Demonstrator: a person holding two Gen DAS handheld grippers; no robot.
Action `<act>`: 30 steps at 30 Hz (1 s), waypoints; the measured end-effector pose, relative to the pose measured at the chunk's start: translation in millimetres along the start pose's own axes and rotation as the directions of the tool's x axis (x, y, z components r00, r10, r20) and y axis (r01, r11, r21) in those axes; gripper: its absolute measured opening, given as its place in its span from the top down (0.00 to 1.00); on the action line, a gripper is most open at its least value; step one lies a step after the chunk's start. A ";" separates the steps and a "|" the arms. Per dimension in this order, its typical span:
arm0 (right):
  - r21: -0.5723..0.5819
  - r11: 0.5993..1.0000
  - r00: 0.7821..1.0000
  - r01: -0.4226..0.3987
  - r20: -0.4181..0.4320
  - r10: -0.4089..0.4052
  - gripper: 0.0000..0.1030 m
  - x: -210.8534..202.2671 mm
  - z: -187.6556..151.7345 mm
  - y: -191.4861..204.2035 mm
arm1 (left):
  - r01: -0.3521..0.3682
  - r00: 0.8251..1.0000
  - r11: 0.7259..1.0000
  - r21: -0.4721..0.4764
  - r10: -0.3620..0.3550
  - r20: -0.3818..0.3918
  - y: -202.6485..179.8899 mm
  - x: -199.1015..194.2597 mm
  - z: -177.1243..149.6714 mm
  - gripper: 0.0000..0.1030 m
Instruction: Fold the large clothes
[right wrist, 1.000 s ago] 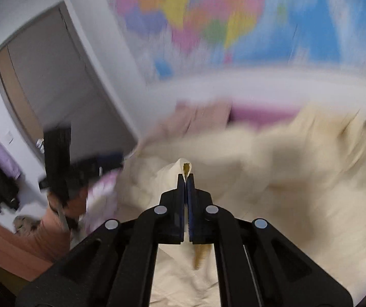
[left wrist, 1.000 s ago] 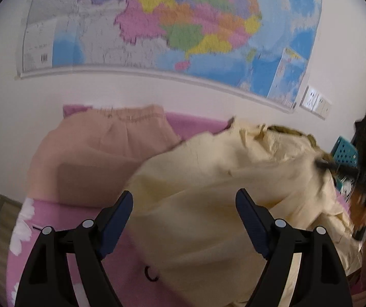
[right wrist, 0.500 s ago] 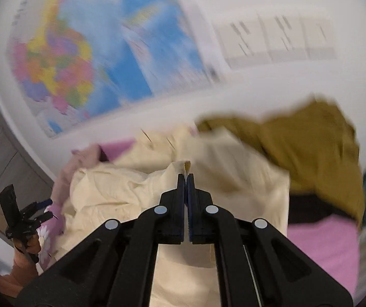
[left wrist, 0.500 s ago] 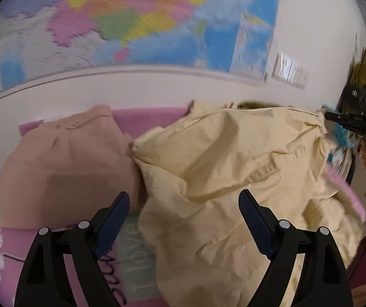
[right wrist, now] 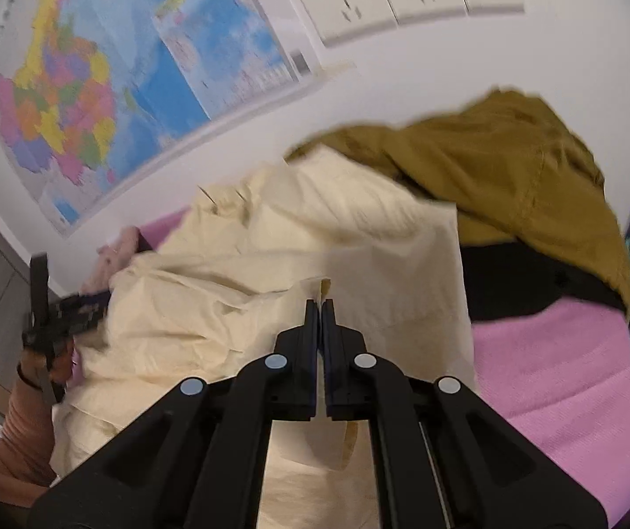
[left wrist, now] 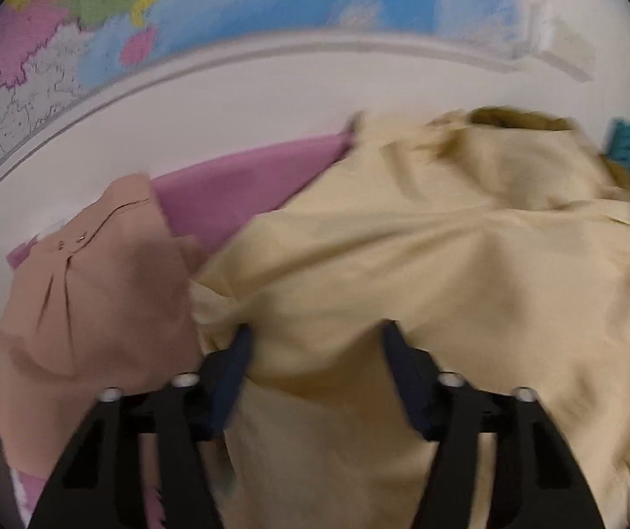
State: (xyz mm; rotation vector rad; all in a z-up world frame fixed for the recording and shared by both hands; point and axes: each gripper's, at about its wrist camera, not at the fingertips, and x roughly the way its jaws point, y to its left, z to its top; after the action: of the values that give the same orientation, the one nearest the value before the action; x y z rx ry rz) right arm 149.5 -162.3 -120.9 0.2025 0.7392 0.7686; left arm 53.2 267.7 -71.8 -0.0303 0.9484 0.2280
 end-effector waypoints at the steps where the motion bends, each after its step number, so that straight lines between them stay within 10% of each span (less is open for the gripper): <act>1: 0.010 1.000 1.000 0.006 -0.018 -0.006 0.98 6.5 -1.6 -3.8 | -0.008 1.000 1.000 -0.017 0.008 -0.018 3.4 8.9 4.2 0.60; 4: 0.024 1.000 0.997 -0.001 -0.072 0.003 0.88 19.8 -7.9 -8.1 | -0.068 0.993 0.997 -0.039 0.064 -0.098 11.3 37.7 13.9 0.68; 6: 0.006 1.000 0.998 -0.005 -0.056 0.005 0.62 15.8 -11.0 -2.9 | -0.095 0.992 0.995 -0.041 0.091 -0.093 12.3 38.6 14.3 0.68; 9: -0.014 1.000 0.999 -0.027 -0.019 0.027 0.36 4.5 -14.4 3.6 | -0.060 0.998 0.994 -0.093 0.061 0.003 17.1 7.8 5.3 0.48; 13: -0.038 0.999 0.998 -0.017 -0.055 0.015 0.39 10.9 -21.8 4.2 | 0.066 0.986 0.996 -0.059 -0.057 0.156 10.1 -44.1 -18.1 0.34; 18: -0.046 0.999 0.996 -0.009 -0.093 0.004 0.90 28.3 -26.3 3.5 | 0.227 0.958 0.970 0.092 -0.239 0.157 -22.0 -72.1 -48.7 0.34; 30: -0.051 0.995 0.996 0.088 -0.019 -0.089 0.96 30.3 -10.1 2.9 | 0.001 1.000 0.990 0.143 -0.002 0.009 -49.1 -7.1 -49.7 0.29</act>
State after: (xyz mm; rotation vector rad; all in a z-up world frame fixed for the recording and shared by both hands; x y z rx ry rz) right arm 155.8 -140.1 -143.2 0.1153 0.7430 0.7047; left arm 19.5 212.3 -98.7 0.1022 0.9537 0.1580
